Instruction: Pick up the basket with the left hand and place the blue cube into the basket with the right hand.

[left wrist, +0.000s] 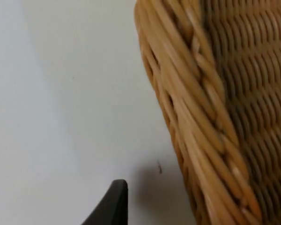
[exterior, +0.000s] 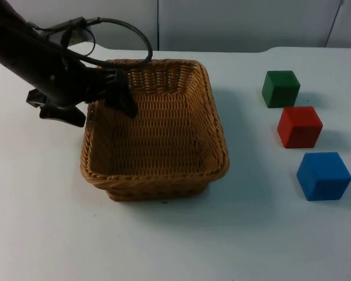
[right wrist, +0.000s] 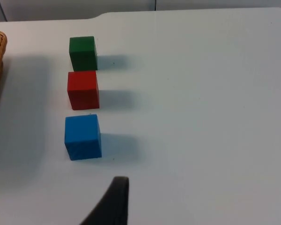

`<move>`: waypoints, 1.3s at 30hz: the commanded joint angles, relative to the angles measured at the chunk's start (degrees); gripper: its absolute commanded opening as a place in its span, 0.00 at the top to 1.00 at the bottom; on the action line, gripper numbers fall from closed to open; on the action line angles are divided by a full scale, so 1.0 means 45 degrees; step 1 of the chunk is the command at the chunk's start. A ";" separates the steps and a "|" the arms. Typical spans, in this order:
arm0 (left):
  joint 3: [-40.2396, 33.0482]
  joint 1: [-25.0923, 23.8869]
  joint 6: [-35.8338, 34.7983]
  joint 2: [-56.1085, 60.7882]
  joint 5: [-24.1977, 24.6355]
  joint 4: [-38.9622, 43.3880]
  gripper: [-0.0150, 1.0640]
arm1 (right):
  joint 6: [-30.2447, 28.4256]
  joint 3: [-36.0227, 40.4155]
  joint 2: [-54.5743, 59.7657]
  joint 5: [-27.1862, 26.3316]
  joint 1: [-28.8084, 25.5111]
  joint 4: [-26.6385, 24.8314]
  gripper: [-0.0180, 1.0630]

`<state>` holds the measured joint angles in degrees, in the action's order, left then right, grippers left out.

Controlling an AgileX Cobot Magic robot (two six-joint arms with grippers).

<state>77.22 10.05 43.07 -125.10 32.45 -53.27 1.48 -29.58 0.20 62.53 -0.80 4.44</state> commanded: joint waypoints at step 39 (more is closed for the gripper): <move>-0.0016 0.0073 -0.2286 0.0315 0.0149 0.0058 0.99 | 0.0341 0.0080 -0.0045 -0.0131 -0.0021 0.0271 0.03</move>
<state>77.22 10.05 34.09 -124.96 33.05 -52.63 2.77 -29.58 0.20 62.53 -0.80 4.97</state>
